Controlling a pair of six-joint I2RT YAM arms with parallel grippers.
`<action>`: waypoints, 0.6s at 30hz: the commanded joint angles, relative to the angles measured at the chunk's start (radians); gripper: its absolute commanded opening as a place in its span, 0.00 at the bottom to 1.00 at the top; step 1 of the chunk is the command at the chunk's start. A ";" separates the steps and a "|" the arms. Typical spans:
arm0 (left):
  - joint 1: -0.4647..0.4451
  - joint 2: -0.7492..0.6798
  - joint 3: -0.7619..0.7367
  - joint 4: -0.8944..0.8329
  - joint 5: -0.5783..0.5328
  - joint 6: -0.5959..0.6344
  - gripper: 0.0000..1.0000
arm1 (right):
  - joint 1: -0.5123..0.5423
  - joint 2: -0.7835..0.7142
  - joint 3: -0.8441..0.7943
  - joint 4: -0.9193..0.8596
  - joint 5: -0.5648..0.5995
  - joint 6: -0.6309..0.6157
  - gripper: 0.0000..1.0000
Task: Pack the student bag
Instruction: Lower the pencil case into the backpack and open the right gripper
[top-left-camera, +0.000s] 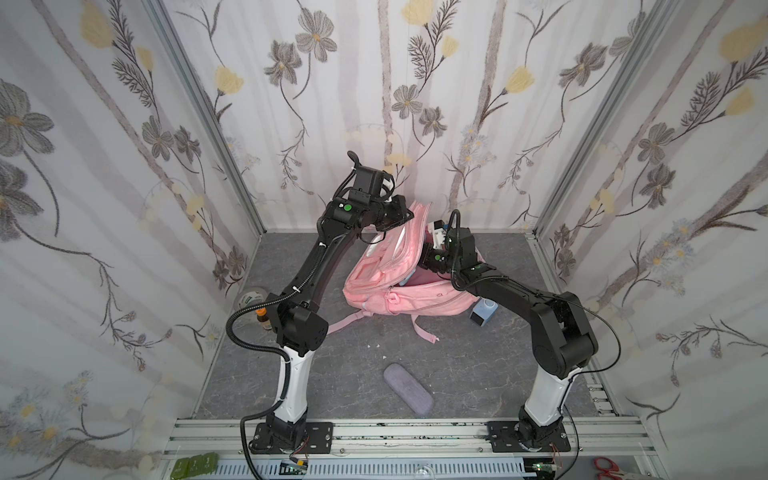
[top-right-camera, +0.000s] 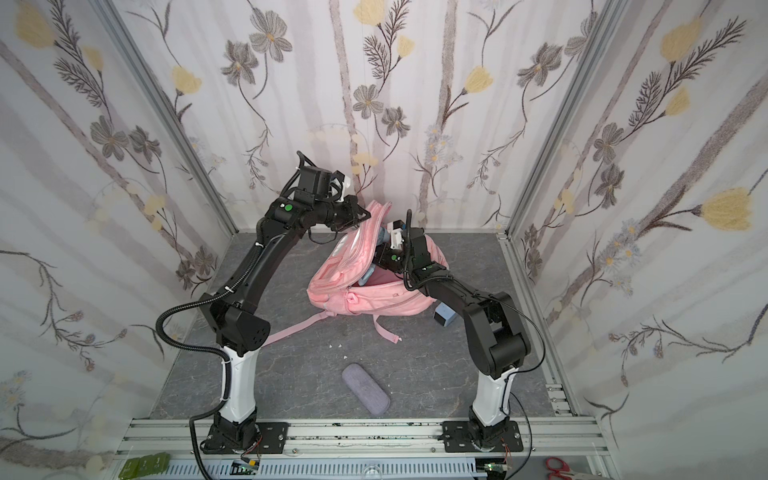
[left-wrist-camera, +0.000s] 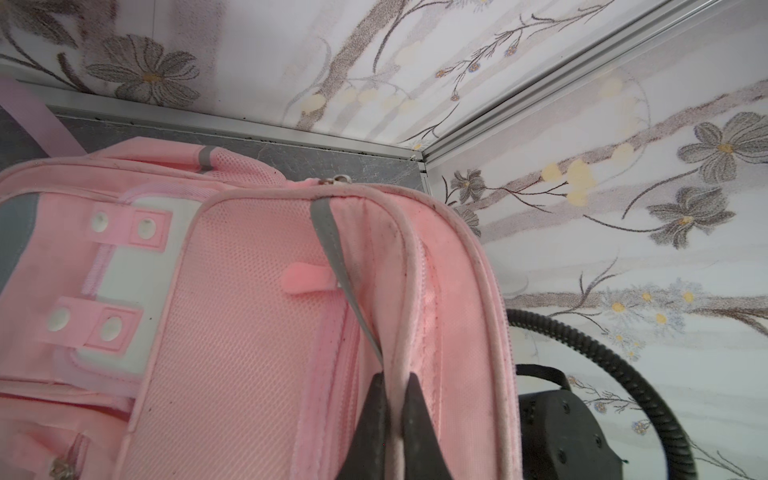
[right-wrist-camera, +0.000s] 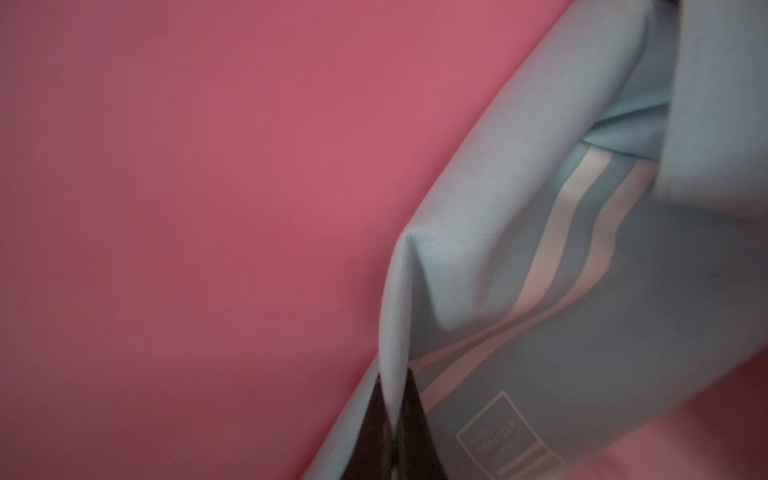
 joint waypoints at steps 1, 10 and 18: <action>0.000 -0.008 0.029 0.177 0.105 -0.042 0.00 | 0.013 0.068 0.050 0.119 0.018 0.067 0.00; 0.000 0.009 0.066 0.173 0.164 -0.062 0.00 | 0.049 0.275 0.241 0.042 -0.023 0.127 0.00; 0.019 0.009 0.066 0.112 0.133 -0.014 0.00 | 0.036 0.198 0.302 -0.259 0.067 -0.008 0.44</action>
